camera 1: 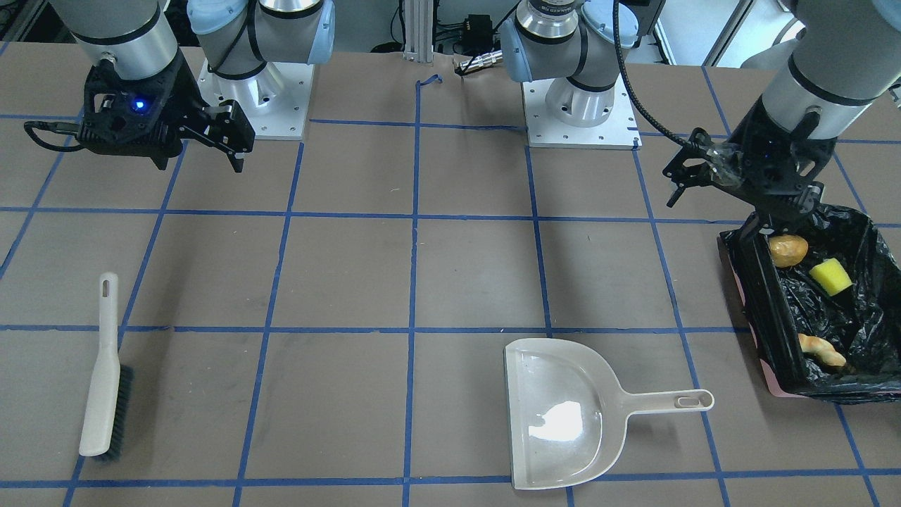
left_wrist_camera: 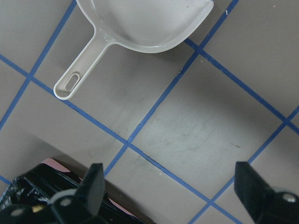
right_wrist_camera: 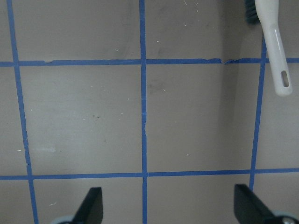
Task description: Sweep and dump trash into bin
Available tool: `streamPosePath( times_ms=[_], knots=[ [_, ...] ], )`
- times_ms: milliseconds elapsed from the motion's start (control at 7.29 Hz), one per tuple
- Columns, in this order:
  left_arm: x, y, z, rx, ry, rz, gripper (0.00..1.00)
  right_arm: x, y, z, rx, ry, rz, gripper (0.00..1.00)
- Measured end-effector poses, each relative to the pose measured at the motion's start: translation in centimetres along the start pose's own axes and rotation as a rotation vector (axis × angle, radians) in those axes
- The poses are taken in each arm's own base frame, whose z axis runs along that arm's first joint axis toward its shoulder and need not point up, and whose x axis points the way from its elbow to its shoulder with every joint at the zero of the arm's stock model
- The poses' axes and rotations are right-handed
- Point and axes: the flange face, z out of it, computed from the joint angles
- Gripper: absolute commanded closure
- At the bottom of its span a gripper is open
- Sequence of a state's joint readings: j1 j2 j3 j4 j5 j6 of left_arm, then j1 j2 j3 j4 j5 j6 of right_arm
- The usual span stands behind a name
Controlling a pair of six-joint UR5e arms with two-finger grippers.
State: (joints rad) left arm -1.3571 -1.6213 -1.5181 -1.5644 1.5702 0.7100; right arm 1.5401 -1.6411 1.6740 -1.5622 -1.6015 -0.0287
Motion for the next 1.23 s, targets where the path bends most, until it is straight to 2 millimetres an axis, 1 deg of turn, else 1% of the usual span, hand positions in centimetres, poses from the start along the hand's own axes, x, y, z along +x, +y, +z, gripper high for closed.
streamPosePath(
  times_ms=[137, 274, 411, 549, 686, 823, 960, 1234],
  knots=[
    [1.1, 0.0, -0.3, -0.013, 0.010, -0.147, 0.00, 0.0, 0.0, 0.1, -0.002, 0.000, -0.001, 0.00],
    [3.4, -0.7, -0.6, -0.020, 0.010, -0.268, 0.00, 0.0, 0.0, 0.1, -0.003, 0.000, -0.001, 0.00],
    [6.2, -1.8, -0.7, -0.021, 0.007, -0.340, 0.00, 0.0, 0.1, 0.1, -0.004, 0.000, -0.001, 0.00],
    [8.5, -2.8, -0.6, -0.021, 0.006, -0.367, 0.00, 0.0, 0.1, 0.2, -0.004, 0.000, -0.001, 0.00],
    [9.6, -3.4, -0.5, -0.020, 0.006, -0.371, 0.00, 0.0, 0.1, 0.2, -0.005, 0.001, -0.002, 0.00],
    [9.9, -3.4, -0.8, -0.013, 0.004, -0.373, 0.00, 0.0, 0.1, 0.2, -0.006, 0.000, -0.003, 0.00],
    [9.7, -3.1, -1.2, -0.004, 0.001, -0.383, 0.00, 0.0, 0.1, 0.2, -0.006, 0.001, -0.004, 0.00],
    [9.5, -2.7, -1.3, 0.001, 0.005, -0.414, 0.00, 0.0, 0.1, 0.2, -0.005, 0.001, -0.003, 0.00]
  ],
)
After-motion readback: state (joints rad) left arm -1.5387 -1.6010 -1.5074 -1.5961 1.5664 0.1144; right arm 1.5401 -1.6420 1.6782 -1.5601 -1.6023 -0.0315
